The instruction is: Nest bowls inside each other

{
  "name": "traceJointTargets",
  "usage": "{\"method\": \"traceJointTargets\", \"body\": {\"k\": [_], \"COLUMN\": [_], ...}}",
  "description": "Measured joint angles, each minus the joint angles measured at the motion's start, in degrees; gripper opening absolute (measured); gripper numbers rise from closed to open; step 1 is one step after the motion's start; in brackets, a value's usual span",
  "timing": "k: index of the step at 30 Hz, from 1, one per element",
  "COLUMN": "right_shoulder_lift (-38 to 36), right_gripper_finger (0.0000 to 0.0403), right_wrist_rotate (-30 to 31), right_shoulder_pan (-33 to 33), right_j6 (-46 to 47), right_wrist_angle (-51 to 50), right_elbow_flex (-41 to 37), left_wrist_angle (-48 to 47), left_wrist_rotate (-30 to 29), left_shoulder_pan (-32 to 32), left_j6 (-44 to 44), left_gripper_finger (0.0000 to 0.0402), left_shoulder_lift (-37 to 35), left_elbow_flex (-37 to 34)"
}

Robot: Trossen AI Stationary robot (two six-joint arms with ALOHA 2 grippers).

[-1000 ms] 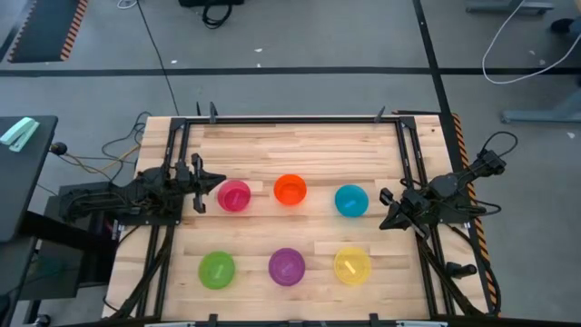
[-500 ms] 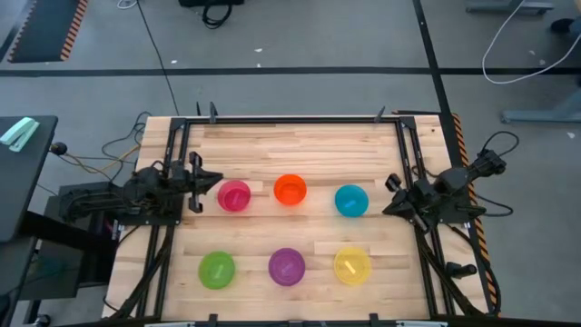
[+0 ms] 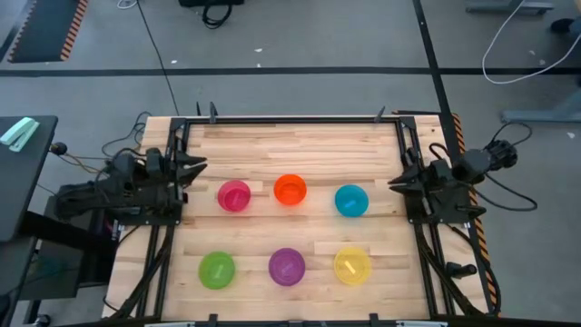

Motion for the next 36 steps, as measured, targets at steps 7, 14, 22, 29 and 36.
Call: {"method": "traceJointTargets", "body": {"k": [7,14,22,29,36], "right_shoulder_lift": [13.06,24.87,32.74,35.42,39.88], "right_gripper_finger": [0.0112,0.0114,0.011,0.0108,0.0108], "right_wrist_rotate": [10.08,12.01,8.68,0.25,-7.08], "right_shoulder_pan": [-0.05,-4.98,-15.76,-25.16,-30.84], "right_j6": [5.2,25.35,37.76,38.64,39.8], "right_wrist_angle": [-8.26,-30.2,-47.13,-48.83,-48.79], "right_elbow_flex": [8.24,18.37,22.3,22.3,18.17], "left_wrist_angle": [-12.61,-25.15,-35.0,-39.44,-42.92], "left_wrist_rotate": [-0.01,-0.63,-1.25,-1.16,-0.41], "left_shoulder_pan": [0.01,0.02,4.73,8.82,9.6], "left_j6": [0.19,-1.39,-3.13,-4.87,-6.18], "left_gripper_finger": [0.0077,0.0089,0.0076,0.0066,0.0071], "left_shoulder_lift": [12.29,22.57,27.92,28.71,29.91], "left_elbow_flex": [10.84,18.63,21.65,21.67,21.47]}}
